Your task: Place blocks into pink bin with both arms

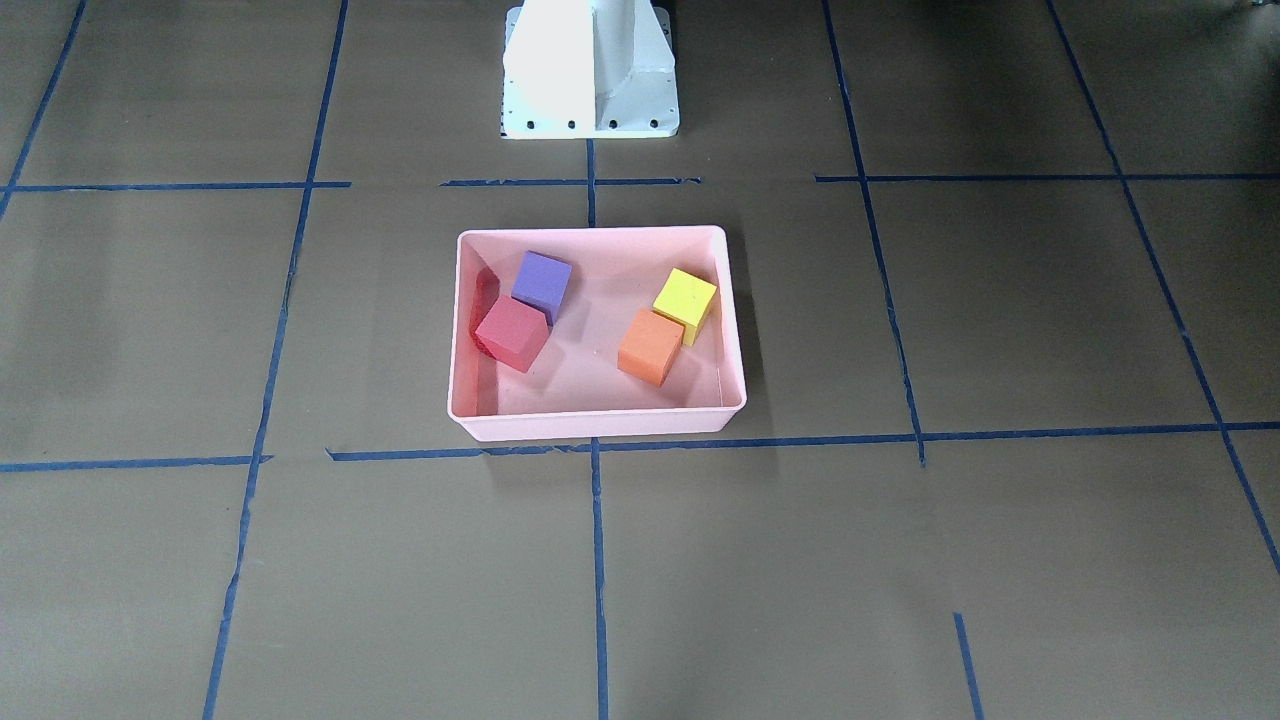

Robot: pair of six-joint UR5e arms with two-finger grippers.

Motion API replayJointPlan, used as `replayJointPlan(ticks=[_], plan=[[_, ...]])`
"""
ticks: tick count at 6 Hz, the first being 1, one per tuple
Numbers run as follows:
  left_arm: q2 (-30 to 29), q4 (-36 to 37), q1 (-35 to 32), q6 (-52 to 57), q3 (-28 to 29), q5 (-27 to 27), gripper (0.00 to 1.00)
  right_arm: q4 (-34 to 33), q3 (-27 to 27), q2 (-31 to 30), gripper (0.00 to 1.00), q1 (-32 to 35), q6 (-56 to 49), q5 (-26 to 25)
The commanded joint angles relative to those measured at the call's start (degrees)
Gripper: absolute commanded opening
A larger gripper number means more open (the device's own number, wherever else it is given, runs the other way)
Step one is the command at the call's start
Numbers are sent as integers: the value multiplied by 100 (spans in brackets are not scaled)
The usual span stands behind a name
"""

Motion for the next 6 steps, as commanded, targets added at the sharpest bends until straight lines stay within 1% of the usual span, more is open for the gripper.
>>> replayJointPlan(ticks=[1,2,3,6], plan=[[343,65,-17,-5,91,-84,100,-3,-21,-154,100,21,-108,-103],[589,30,-17,-31,-23,-355,100,32,-21,-172,100,12,-73,-469],[583,29,-9,-66,11,-366,100,41,-4,-172,100,12,-29,-420],[609,65,-43,-67,-207,-313,100,67,49,-207,100,12,-64,-349]])
